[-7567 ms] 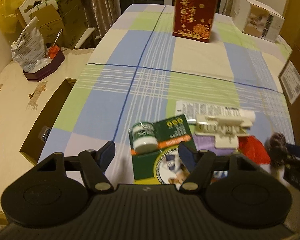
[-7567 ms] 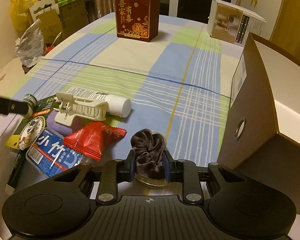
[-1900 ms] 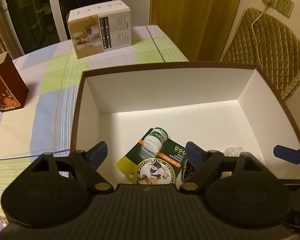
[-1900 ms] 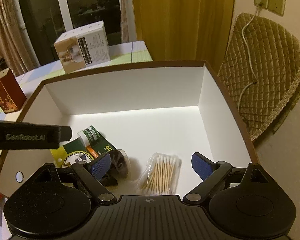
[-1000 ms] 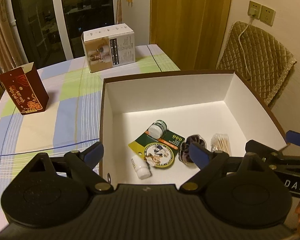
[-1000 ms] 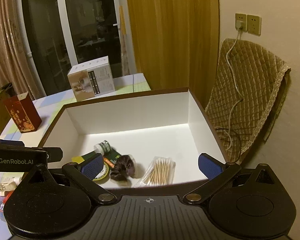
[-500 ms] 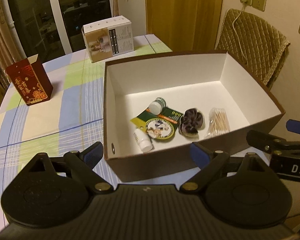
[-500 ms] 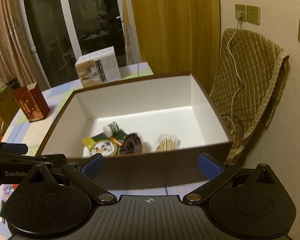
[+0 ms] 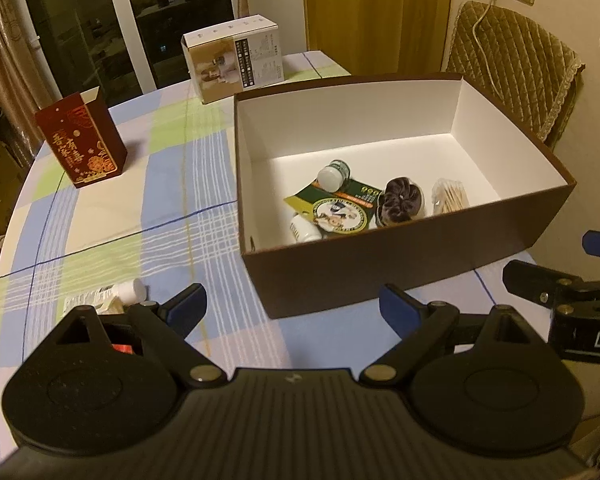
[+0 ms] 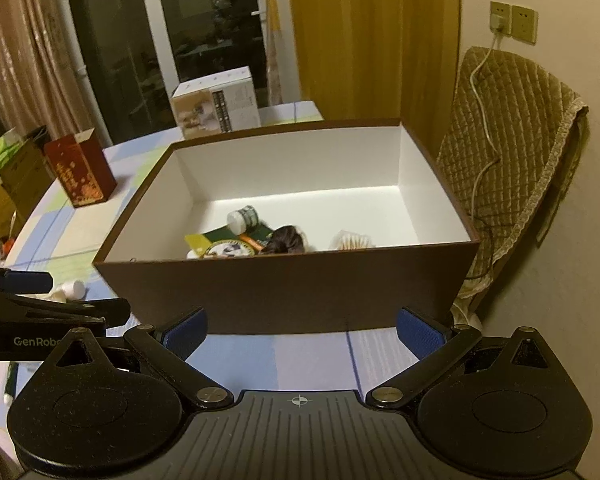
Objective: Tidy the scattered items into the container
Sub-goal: 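Withdraw both tools from the box back toward the table items, then lower the left tool onto the green lip gel tube and close it, then grasp the blue floss box with the right tool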
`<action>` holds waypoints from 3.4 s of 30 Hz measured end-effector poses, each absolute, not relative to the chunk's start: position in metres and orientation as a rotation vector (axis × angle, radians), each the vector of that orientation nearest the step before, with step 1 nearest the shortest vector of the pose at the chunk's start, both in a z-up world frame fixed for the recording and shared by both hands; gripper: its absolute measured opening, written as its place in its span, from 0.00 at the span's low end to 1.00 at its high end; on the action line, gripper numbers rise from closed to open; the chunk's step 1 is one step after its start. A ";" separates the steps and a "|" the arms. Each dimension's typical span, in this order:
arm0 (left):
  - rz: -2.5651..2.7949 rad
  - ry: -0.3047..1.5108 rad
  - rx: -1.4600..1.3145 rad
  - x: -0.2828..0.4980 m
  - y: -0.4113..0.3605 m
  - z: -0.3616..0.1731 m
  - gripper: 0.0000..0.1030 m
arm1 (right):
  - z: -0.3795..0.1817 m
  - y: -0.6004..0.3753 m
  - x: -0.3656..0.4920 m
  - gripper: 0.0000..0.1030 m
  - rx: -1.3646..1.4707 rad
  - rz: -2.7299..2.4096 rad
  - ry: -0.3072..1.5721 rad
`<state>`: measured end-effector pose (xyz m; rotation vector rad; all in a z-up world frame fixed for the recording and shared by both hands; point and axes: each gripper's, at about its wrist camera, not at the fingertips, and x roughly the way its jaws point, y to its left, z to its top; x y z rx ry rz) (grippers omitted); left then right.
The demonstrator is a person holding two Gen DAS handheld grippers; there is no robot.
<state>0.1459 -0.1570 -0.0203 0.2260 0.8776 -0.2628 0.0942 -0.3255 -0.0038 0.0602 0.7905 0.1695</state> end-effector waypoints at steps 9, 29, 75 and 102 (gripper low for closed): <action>-0.241 0.880 0.233 0.134 -0.142 -0.020 0.89 | -0.004 -0.305 0.087 1.00 0.024 0.210 0.804; -0.135 0.893 0.206 0.123 -0.079 -0.021 0.89 | -0.011 -0.242 0.086 1.00 -0.036 0.325 0.844; 0.109 1.057 -0.071 0.099 0.120 -0.081 0.73 | -0.090 -0.099 0.103 1.00 -0.152 0.611 0.994; 0.124 1.125 -0.014 0.146 0.141 -0.114 0.17 | -0.133 -0.011 0.114 1.00 -0.381 0.946 0.932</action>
